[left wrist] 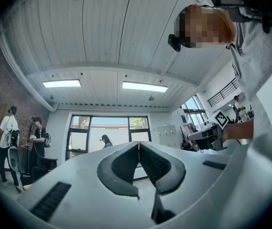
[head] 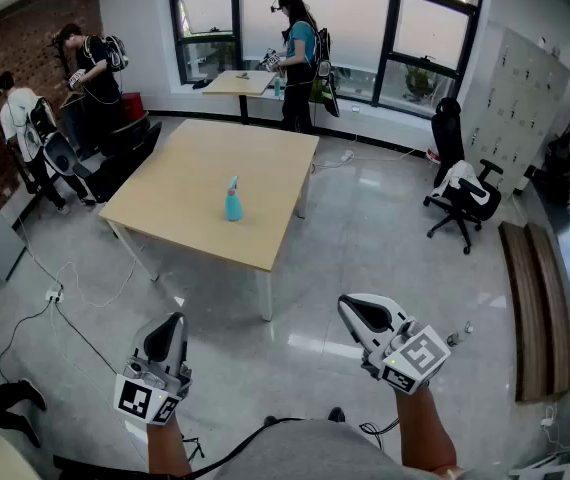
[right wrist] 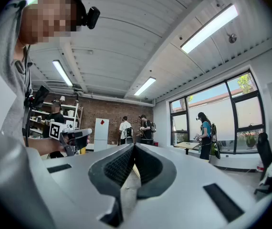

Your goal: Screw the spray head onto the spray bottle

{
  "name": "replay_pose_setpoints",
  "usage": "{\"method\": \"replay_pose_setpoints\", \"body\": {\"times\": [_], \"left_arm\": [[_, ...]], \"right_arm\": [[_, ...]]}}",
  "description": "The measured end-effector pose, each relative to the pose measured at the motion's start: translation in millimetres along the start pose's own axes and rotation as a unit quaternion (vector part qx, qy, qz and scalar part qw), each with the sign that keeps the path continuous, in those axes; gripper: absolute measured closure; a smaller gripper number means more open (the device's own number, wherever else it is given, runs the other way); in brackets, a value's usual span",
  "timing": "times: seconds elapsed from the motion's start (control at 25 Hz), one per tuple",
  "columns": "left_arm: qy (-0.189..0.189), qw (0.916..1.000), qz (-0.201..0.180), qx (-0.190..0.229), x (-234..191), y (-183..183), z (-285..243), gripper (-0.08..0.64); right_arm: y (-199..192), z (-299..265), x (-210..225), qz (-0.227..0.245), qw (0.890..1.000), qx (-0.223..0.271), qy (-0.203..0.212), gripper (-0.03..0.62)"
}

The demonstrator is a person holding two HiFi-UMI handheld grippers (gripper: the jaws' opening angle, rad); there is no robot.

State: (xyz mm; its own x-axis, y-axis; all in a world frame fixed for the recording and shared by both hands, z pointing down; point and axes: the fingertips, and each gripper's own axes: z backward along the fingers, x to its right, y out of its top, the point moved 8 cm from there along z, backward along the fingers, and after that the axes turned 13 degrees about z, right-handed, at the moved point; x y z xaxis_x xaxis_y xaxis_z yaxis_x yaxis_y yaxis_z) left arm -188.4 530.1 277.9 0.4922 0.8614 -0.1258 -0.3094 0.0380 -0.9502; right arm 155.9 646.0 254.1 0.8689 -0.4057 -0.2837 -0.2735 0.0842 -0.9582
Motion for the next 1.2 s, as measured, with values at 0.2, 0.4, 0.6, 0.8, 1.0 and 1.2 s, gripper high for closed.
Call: {"method": "replay_pose_setpoints", "body": {"times": [0.2,0.4,0.6,0.8,1.0,1.2], "left_arm": [[-0.002,1.0,0.002,-0.002,0.4,-1.4,0.0,0.555],[0.0,1.0,0.005,-0.003,-1.5,-3.8,2.2,0.555],[0.0,1.0,0.006,-0.004,-1.8,-5.6,6.1,0.555],[-0.001,1.0,0.008,-0.004,-4.2,-8.3,6.2,0.554],[-0.003,0.9999,0.012,-0.005,-5.2,-12.9,6.4,0.555],[-0.01,0.9998,0.017,-0.004,-19.9,-19.1,7.2,0.554]], "right_arm": [[-0.9,0.5,-1.1,-0.002,1.0,-0.003,-0.003,0.586],[-2.0,-0.8,-1.6,-0.007,1.0,0.001,-0.005,0.586],[-2.1,-0.7,-4.6,-0.017,1.0,0.009,-0.007,0.584],[-4.2,-3.3,-8.2,-0.013,1.0,0.005,-0.001,0.584],[-5.4,-1.5,-11.0,-0.011,1.0,0.002,-0.001,0.584],[-8.1,-10.1,-16.3,-0.009,1.0,-0.003,-0.009,0.584]]}}
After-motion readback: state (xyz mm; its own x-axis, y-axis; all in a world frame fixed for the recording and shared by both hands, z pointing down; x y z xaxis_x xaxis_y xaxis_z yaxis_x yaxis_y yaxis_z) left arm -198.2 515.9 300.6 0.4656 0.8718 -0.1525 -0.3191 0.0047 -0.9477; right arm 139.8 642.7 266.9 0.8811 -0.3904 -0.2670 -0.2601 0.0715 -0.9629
